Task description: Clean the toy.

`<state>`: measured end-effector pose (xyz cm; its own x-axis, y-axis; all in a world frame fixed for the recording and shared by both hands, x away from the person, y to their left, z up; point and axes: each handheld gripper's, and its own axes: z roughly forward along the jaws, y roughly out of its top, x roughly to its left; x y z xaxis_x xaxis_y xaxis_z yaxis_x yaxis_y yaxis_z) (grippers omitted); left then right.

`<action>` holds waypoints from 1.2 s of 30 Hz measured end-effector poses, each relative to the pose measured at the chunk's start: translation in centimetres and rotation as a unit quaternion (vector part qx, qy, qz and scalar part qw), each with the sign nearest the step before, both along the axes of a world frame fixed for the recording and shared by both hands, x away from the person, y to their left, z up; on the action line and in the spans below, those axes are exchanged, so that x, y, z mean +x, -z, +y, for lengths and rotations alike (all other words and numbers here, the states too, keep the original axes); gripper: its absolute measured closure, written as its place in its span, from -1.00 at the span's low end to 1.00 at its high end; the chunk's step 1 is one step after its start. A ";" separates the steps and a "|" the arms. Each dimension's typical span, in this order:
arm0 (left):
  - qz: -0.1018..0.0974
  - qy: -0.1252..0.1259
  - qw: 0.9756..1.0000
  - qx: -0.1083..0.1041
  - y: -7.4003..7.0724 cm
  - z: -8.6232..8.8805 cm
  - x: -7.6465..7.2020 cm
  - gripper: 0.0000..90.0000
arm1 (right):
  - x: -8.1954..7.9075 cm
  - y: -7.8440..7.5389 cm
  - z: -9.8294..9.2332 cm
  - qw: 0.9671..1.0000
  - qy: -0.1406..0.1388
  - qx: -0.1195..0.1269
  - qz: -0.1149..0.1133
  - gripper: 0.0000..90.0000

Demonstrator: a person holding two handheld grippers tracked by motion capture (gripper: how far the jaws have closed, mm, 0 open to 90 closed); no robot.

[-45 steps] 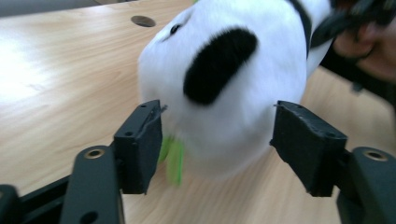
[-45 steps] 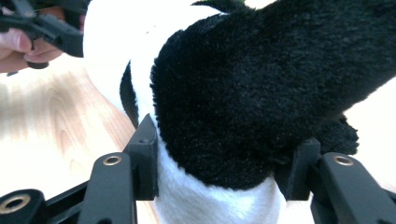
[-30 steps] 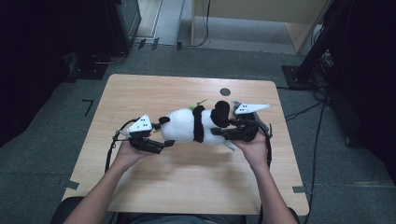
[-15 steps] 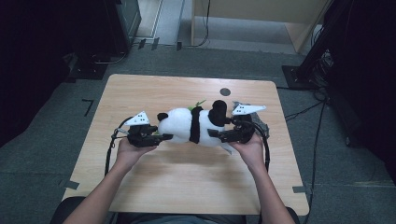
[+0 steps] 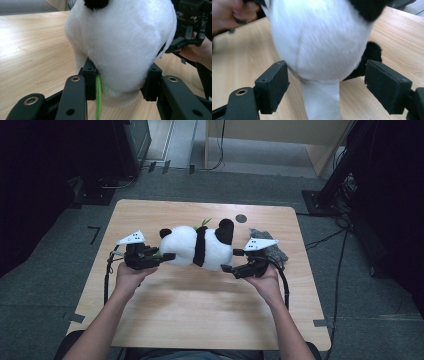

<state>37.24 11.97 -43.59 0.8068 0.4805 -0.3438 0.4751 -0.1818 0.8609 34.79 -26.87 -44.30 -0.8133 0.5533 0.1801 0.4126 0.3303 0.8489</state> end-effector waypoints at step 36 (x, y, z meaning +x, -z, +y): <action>-0.026 -0.010 0.996 0.081 2.2 -3.4 -0.9 -0.45 | -0.5 -2.0 -0.5 0.995 0.055 0.035 0.072 -0.03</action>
<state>36.38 8.59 -45.79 0.8113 0.5426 -0.2178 0.4353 -0.3119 0.8446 34.30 -27.41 -42.34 -0.7110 0.6197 0.3324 0.5625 0.2175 0.7977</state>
